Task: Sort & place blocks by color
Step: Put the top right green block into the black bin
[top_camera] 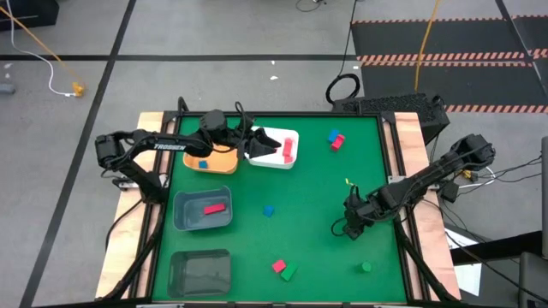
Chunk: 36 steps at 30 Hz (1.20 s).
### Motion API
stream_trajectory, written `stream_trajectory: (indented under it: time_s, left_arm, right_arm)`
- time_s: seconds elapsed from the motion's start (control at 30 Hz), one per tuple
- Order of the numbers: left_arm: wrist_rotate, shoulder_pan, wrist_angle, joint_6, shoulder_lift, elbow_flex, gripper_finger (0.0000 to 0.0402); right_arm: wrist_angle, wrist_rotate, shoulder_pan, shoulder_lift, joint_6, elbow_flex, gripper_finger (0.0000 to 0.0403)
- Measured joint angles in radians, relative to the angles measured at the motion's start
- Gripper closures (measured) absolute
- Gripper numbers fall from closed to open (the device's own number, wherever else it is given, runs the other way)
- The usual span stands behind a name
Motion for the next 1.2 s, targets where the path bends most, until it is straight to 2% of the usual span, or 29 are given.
stream_trajectory:
  time_s: [0.23, 0.4, 0.5, 0.6, 0.8, 0.93, 1.07, 1.2]
  left_arm:
    - [0.0, -0.022, 0.0, -0.013, 0.0, 0.0, 0.0121]
    - [0.007, -0.023, 0.0, -0.036, 0.0, 0.0, 0.0121]
    - [0.025, -0.023, 0.0, -0.053, 0.0, 0.0, 0.0121]
    - [0.054, -0.023, 0.001, -0.052, 0.0, 0.0, 0.0121]
    - [0.124, -0.023, -0.014, -0.052, -0.001, 0.0, 0.0121]
    - [0.165, -0.023, -0.029, -0.056, -0.001, 0.0, 0.0121]
    - [0.169, -0.023, -0.031, -0.065, -0.001, 0.0, 0.0121]
    - [0.173, -0.028, -0.031, -0.121, -0.001, 0.0, 0.0121]
  right_arm:
    - [0.004, -0.003, 0.0, 0.0, 0.0, -0.001, 0.0289]
    - [0.06, -0.007, -0.001, -0.003, 0.028, -0.003, 0.0289]
    - [0.138, -0.022, -0.003, -0.022, 0.038, -0.007, 0.0289]
    - [0.248, 0.011, -0.003, -0.057, 0.046, -0.008, 0.0289]
    - [0.517, 0.274, -0.017, -0.099, -0.008, -0.006, 0.0289]
    - [0.661, 0.427, -0.053, -0.1, -0.111, -0.005, 0.0289]
    - [0.753, 0.527, -0.111, -0.1, -0.255, -0.005, 0.0289]
    - [0.841, 0.548, -0.185, -0.1, -0.475, -0.005, 0.0289]
